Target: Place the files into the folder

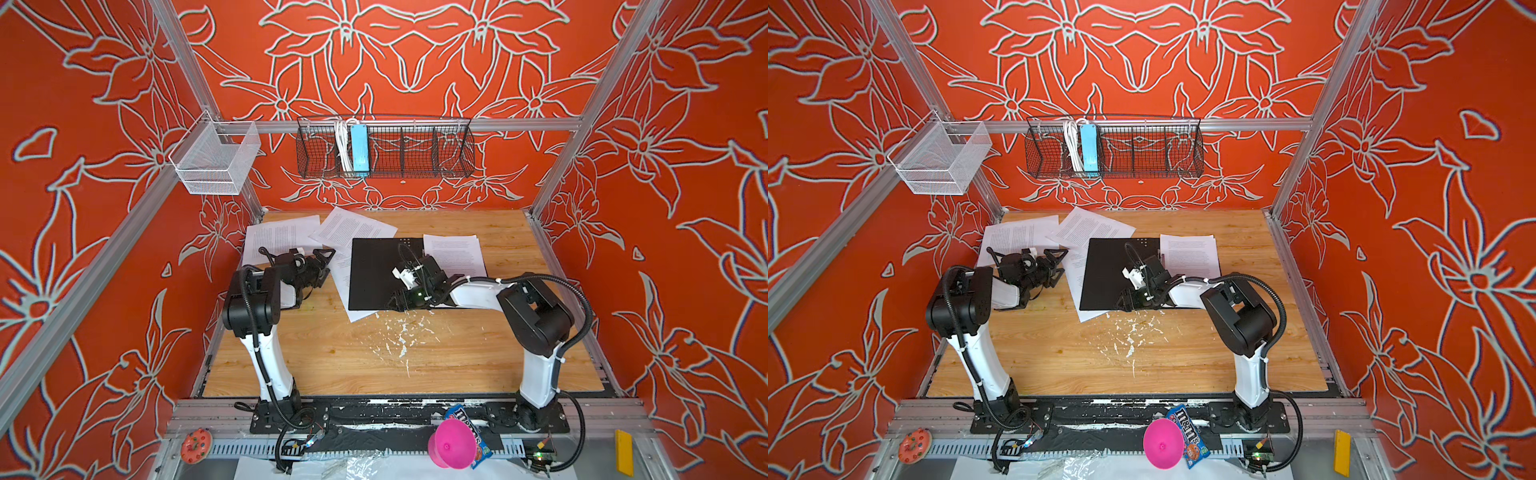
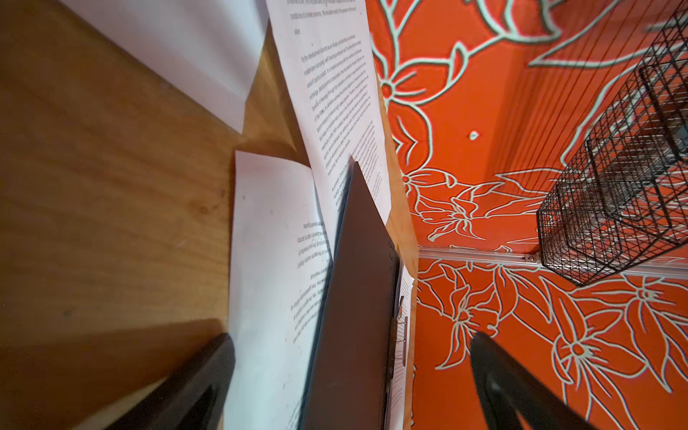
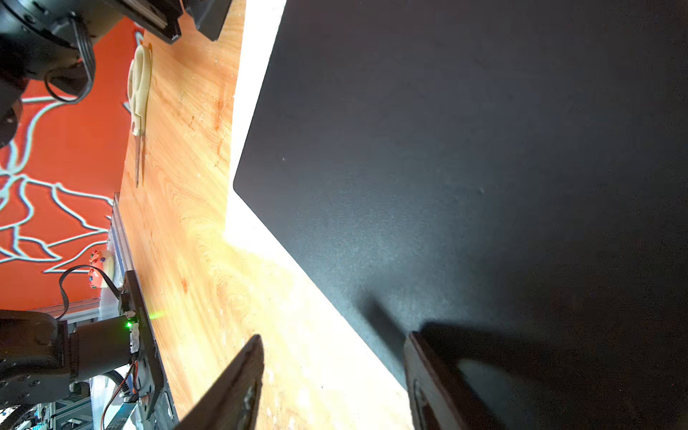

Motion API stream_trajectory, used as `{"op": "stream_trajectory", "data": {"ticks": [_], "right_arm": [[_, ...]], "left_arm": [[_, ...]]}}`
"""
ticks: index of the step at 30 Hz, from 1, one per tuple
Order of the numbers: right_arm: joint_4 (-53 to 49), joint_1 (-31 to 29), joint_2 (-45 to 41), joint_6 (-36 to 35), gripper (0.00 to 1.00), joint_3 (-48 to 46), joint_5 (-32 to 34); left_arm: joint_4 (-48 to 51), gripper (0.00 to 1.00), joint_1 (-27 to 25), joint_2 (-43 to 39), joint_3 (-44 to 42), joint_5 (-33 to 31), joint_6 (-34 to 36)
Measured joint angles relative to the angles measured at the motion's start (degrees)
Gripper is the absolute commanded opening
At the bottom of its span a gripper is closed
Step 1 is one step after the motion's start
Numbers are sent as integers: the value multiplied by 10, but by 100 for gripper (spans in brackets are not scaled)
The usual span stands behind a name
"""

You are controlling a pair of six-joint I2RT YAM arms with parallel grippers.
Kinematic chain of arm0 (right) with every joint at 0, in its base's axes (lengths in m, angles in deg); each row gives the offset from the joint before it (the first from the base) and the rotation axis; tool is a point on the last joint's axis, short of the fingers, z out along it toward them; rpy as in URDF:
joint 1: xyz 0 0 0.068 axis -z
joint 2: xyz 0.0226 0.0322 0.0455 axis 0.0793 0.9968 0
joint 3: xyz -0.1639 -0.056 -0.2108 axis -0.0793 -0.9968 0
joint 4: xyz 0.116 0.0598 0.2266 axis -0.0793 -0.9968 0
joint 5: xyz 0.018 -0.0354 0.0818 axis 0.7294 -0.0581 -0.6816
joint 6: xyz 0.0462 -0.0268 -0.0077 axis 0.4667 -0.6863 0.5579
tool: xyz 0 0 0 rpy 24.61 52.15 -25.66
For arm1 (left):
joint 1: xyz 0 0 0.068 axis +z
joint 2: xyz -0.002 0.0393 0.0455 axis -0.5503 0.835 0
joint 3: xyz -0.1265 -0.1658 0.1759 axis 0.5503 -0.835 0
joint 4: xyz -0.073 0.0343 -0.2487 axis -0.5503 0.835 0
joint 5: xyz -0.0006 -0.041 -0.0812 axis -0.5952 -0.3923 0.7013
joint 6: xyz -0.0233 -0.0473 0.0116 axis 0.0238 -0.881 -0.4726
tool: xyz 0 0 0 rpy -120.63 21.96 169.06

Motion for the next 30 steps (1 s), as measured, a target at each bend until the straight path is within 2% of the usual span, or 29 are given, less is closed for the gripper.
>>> {"op": "stream_trajectory", "data": {"ticks": [4, 7, 15, 24, 30], "right_arm": [[0, 0, 0, 2, 62, 0, -1], [2, 0, 0, 7, 61, 0, -2], [7, 0, 3, 15, 61, 0, -14], [12, 0, 6, 21, 61, 0, -23], [19, 0, 9, 26, 61, 0, -30]], "left_arm": [[30, 100, -2, -15, 1, -22, 10], [97, 100, -2, -33, 21, -54, 29], [316, 100, -2, -17, 160, -113, 90], [466, 100, -3, 59, 320, -99, 158], [511, 99, -7, 71, 350, -70, 186]]}}
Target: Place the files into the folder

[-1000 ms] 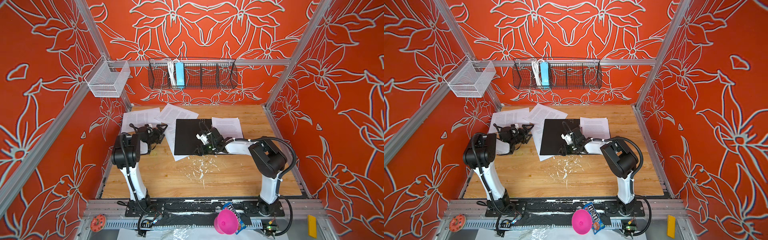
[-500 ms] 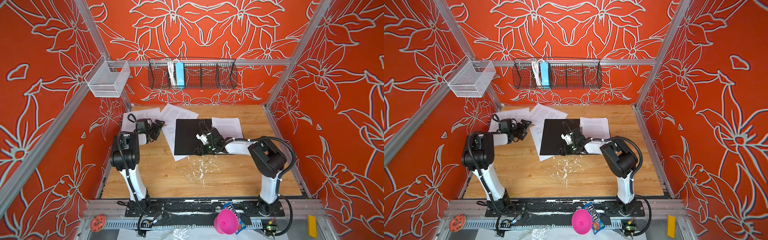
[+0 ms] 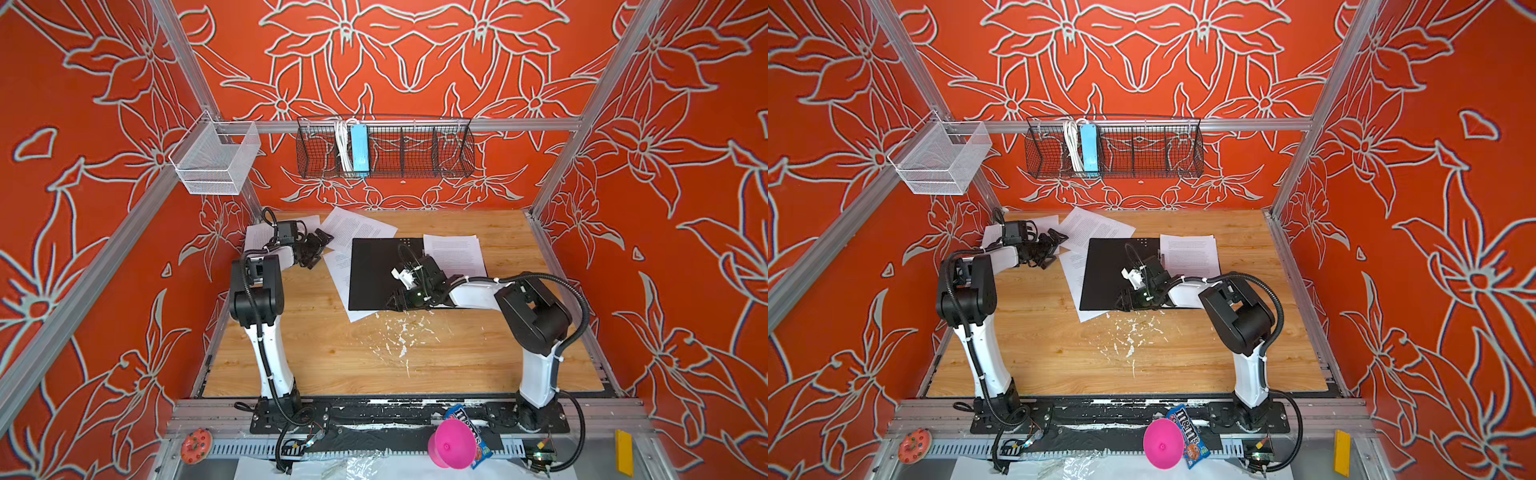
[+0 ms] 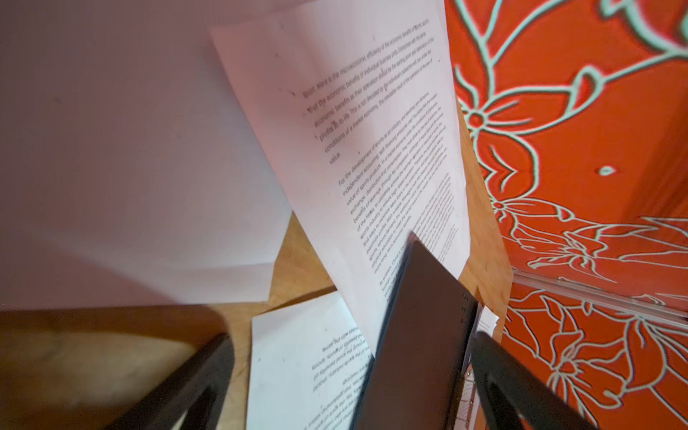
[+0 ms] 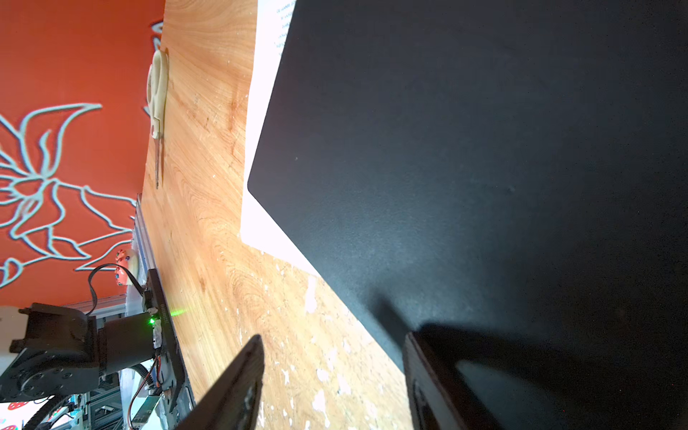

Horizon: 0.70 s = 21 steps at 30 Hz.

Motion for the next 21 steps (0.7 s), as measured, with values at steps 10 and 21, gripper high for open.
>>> {"op": "stream_trajectory", "data": {"ticks": [10, 21], "right_arm": [[2, 0, 1, 4, 61, 0, -5], [5, 0, 2, 14, 62, 0, -10]], "left_arm": [[-2, 100, -19, -4, -23, 63, 23], [-116, 97, -23, -91, -194, 93, -15]]}}
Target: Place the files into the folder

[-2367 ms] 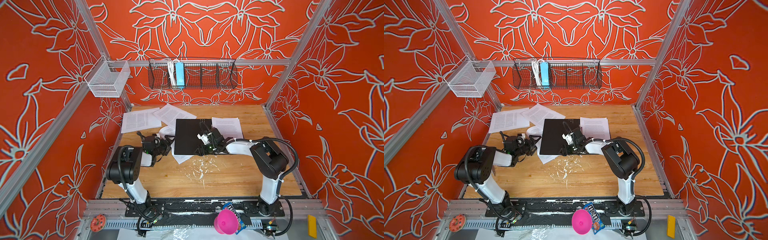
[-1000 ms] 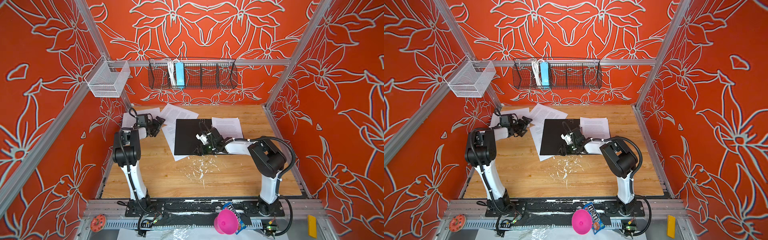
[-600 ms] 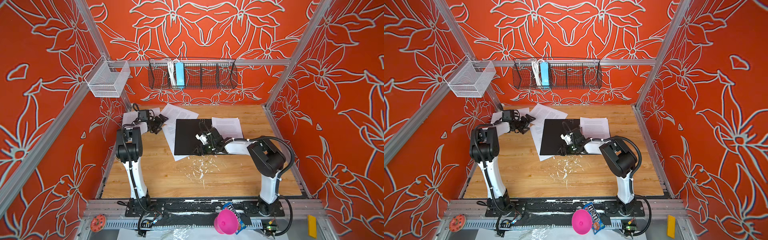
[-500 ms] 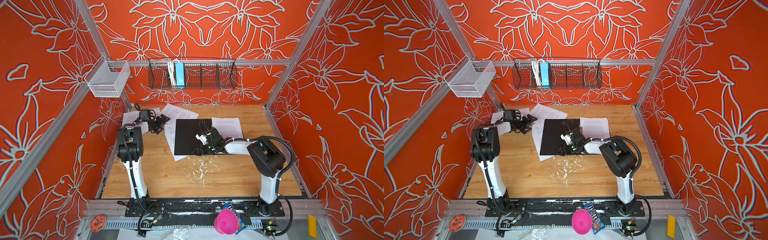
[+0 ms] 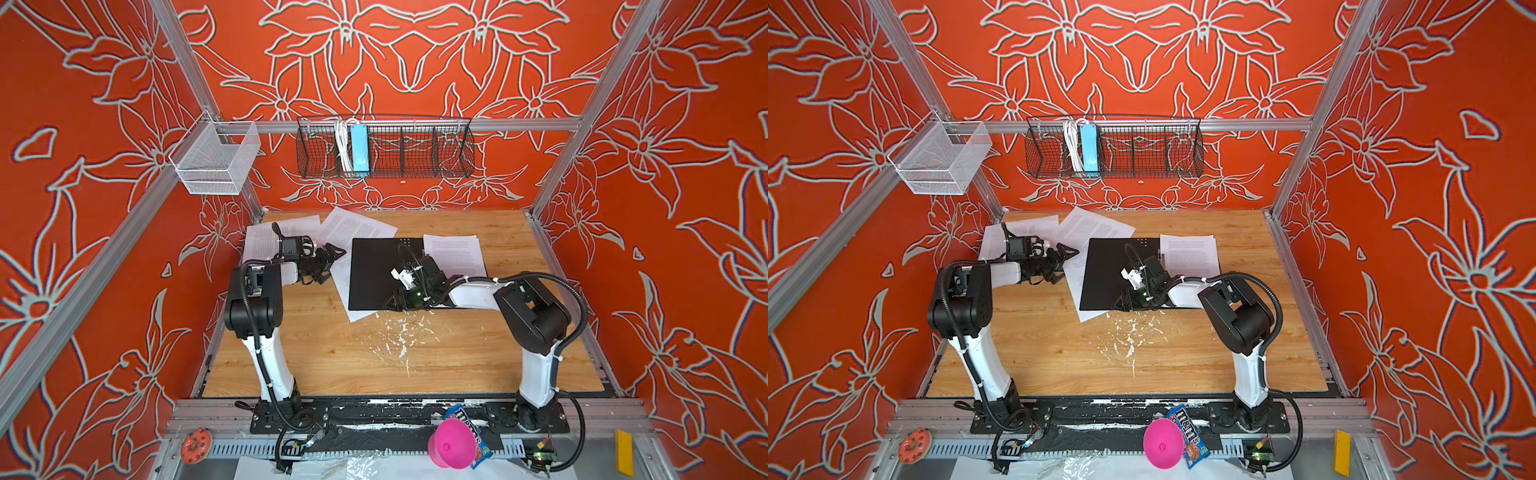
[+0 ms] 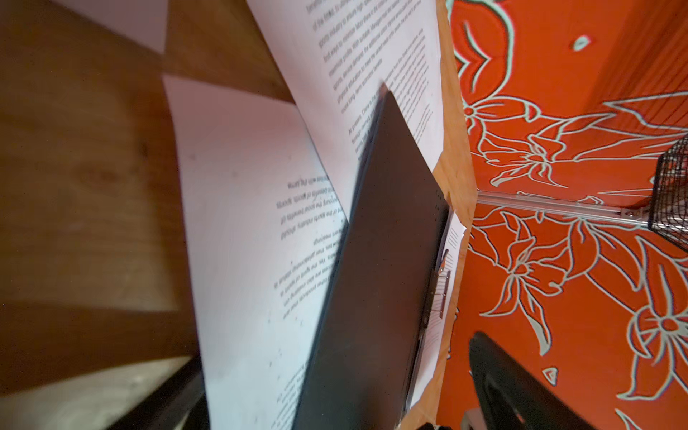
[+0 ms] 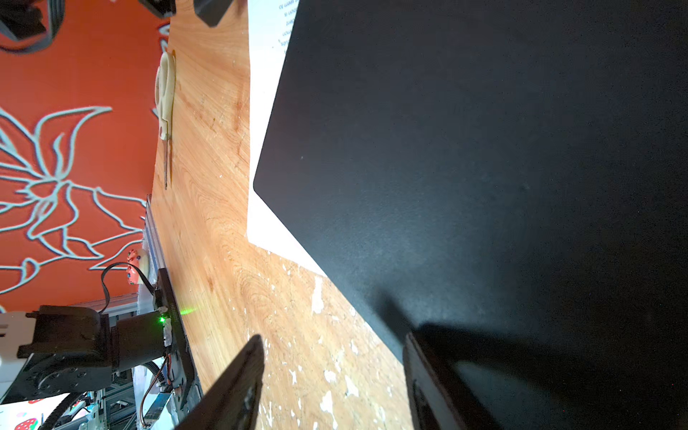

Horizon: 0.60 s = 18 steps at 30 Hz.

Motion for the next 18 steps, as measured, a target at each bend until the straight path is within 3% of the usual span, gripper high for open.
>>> {"op": "stream_trajectory", "data": {"ticks": [4, 8, 11, 18], "right_arm": [[0, -1, 0, 0, 62, 0, 0], [0, -1, 0, 0, 62, 0, 0], [0, -1, 0, 0, 62, 0, 0], [0, -1, 0, 0, 62, 0, -3]], "left_arm": [[-47, 99, -6, -5, -26, 2, -10], [-91, 87, -14, -5, -48, 0, -28], [-117, 63, -16, -5, -68, -7, -45], [-110, 30, -17, -11, -93, -38, -63]]}}
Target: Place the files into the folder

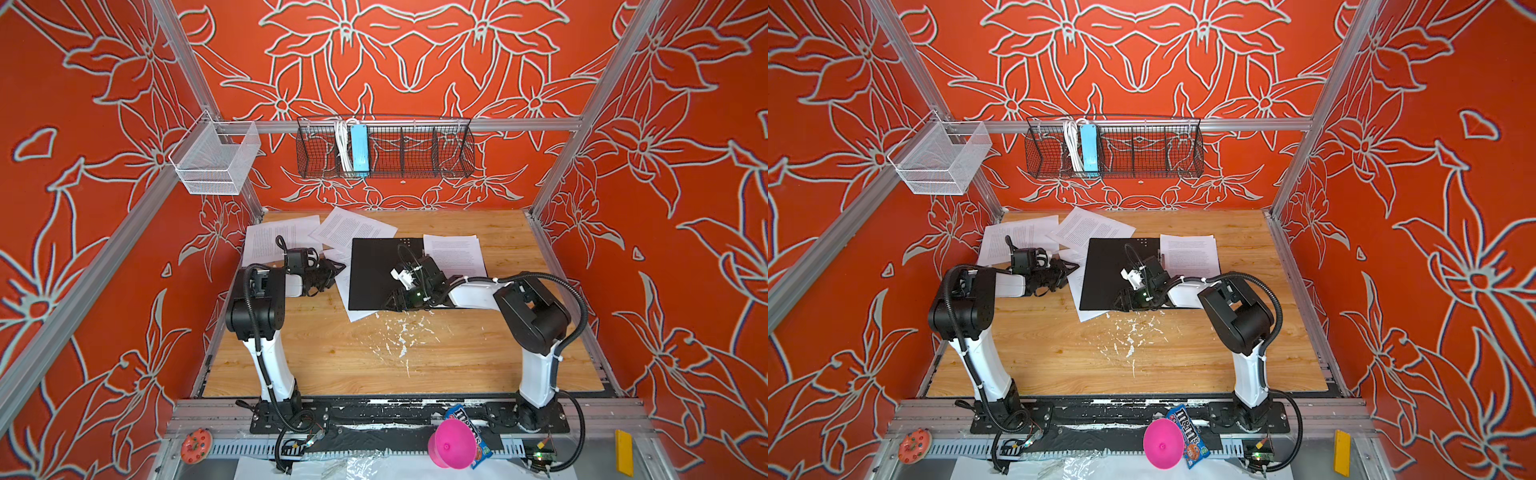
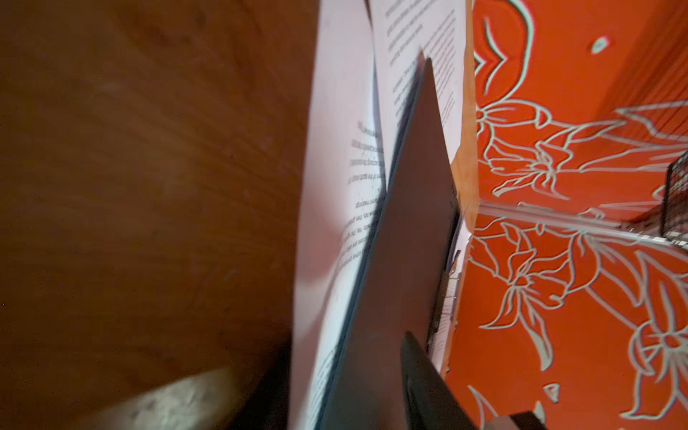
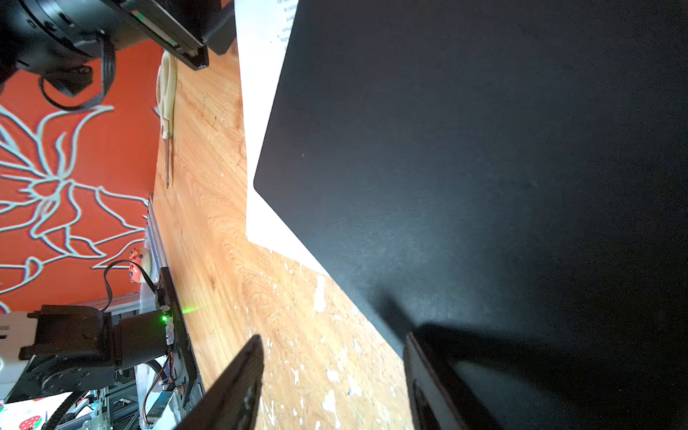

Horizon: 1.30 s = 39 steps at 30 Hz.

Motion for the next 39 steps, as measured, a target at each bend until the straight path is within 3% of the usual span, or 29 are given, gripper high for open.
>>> {"op": "stream_trajectory", "data": {"ticks": [5, 6, 16, 34, 39], "right_arm": [[3, 0, 0, 0, 62, -2, -1], [5, 0, 0, 0, 62, -3, -2], [19, -3, -10, -1, 64, -19, -3], [9, -4, -98, -26, 74, -62, 66], [-2, -3, -151, -32, 76, -82, 90]], "left_arm": [[33, 1, 0, -14, -10, -27, 5], [40, 0, 0, -14, -10, -30, 14], [113, 0, 0, -78, -15, -42, 42], [437, 0, -3, -503, -20, -116, 168], [504, 0, -34, -561, 35, -120, 197]]}}
